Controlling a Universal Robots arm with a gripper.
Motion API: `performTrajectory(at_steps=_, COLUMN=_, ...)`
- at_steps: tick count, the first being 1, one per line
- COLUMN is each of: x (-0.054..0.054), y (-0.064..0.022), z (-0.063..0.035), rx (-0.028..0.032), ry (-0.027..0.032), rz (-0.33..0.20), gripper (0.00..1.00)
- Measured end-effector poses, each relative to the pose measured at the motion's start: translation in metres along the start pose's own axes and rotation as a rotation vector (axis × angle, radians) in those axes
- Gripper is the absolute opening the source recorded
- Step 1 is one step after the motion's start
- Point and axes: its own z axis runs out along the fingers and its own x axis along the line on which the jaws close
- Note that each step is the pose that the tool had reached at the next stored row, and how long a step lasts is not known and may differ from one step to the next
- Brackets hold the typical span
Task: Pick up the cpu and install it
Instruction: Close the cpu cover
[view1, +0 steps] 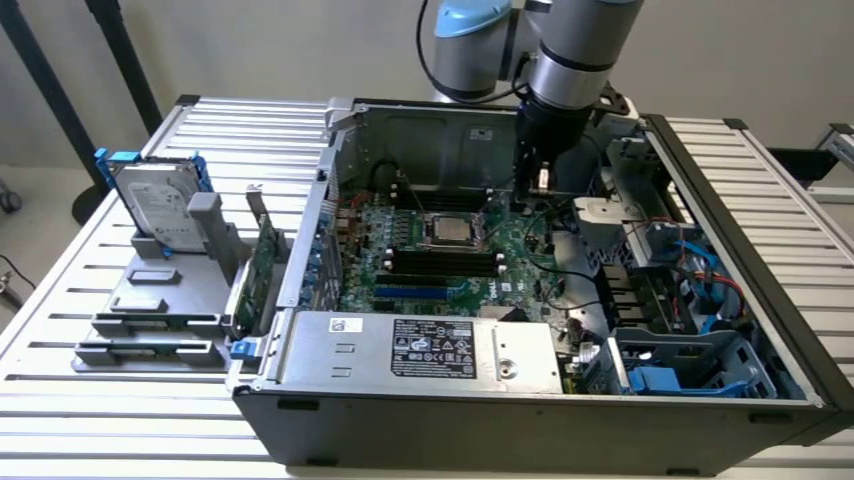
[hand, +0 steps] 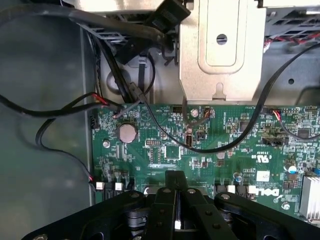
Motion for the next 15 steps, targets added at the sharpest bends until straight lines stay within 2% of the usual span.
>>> performTrajectory(at_steps=4, x=0.000, y=-0.0089, z=0.0000, rx=0.0069, ry=-0.0004, rz=0.000, gripper=0.11)
performTrajectory(at_steps=15, x=-0.001, y=-0.0317, z=0.0012, rx=0.0369, ry=-0.0016, rz=0.003, gripper=0.11)
